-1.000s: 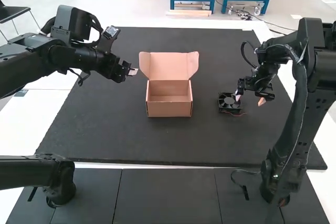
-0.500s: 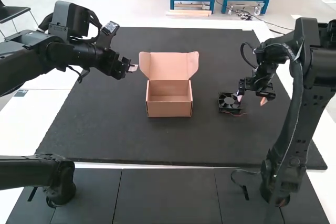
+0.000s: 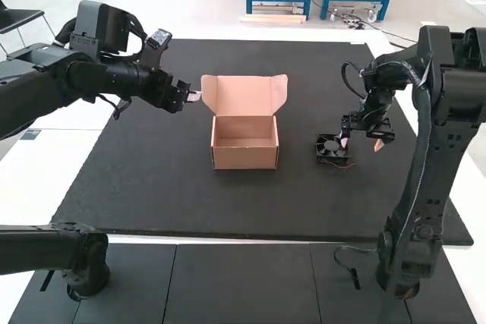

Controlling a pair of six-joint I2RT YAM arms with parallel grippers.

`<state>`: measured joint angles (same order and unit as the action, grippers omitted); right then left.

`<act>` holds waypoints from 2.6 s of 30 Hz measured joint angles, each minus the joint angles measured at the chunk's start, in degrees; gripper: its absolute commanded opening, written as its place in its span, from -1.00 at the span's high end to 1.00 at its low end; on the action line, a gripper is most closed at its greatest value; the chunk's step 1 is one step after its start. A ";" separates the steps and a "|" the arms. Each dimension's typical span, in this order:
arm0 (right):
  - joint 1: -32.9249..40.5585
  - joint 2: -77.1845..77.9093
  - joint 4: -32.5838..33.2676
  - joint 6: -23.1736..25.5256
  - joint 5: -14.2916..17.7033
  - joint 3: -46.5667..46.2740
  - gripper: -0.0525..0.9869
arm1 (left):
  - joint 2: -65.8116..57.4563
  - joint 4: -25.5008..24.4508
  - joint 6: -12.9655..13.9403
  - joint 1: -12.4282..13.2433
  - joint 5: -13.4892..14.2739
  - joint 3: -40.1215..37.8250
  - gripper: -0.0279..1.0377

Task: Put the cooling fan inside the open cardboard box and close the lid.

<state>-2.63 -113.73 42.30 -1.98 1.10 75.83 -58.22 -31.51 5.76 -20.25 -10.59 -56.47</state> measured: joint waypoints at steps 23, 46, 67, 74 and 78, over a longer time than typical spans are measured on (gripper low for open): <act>1.05 -2.86 3.69 0.07 0.26 1.62 -0.26 | 0.00 1.33 -0.90 0.00 -0.17 0.00 -0.85; 1.77 -3.74 4.22 6.49 -6.47 2.21 0.94 | -0.02 -4.28 -1.09 0.00 -1.22 0.00 -0.85; 2.67 15.37 10.45 11.89 -10.60 -2.62 0.94 | 2.82 -3.91 -1.09 0.00 0.22 5.95 -0.85; 9.07 23.34 12.28 14.43 -11.87 -6.10 0.94 | 3.43 -3.15 -2.01 0.00 1.18 6.54 -0.85; 14.32 26.95 13.31 15.87 -12.52 -7.74 0.94 | 3.80 -2.14 -3.34 0.00 1.60 6.82 -0.85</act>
<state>11.68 -86.78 55.61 13.89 -11.42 68.10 -54.41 -33.65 2.42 -20.25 -8.99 -49.65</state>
